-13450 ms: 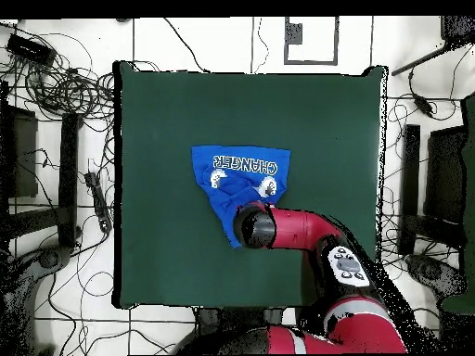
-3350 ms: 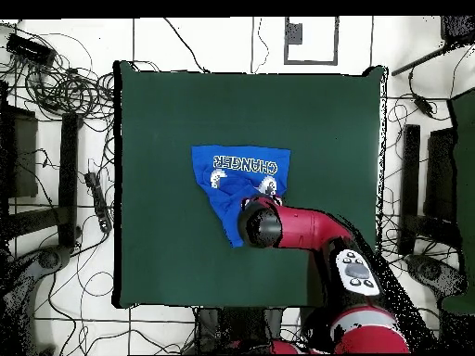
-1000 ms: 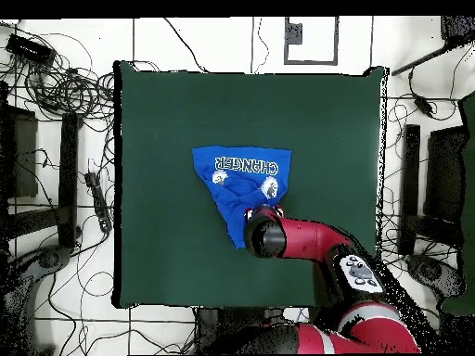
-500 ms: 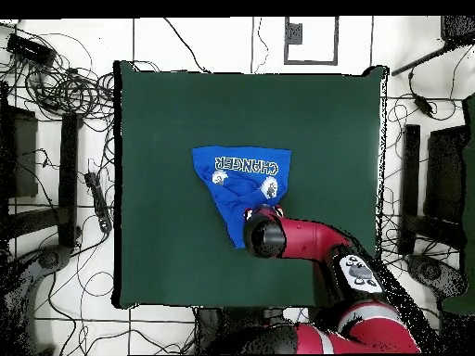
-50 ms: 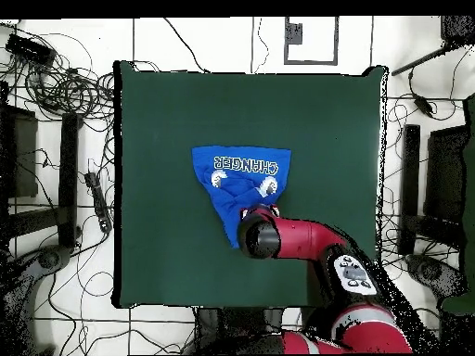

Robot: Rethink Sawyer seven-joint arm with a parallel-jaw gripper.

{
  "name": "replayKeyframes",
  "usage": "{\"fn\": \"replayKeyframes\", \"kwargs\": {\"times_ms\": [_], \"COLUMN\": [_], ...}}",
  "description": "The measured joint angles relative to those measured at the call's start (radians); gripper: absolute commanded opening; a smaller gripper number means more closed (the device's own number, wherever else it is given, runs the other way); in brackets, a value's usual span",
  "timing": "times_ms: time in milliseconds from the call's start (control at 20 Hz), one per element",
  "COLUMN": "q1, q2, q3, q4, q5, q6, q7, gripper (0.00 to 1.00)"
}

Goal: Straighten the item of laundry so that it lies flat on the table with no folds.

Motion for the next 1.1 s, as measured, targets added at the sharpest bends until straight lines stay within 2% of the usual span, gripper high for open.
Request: {"fn": "replayKeyframes", "kwargs": {"times_ms": [900,950,1100], "q1": [0.025,0.025,0.024], "q2": [-0.035,-0.036,-0.036], "q3": [-0.015,-0.015,-0.015], "q4": [0.011,0.011,0.011], "q5": [0.000,0.000,0.000], "q6": [0.000,0.000,0.000], "q7": [0.000,0.000,0.000], "gripper": [0.00,1.00,1.00]}}
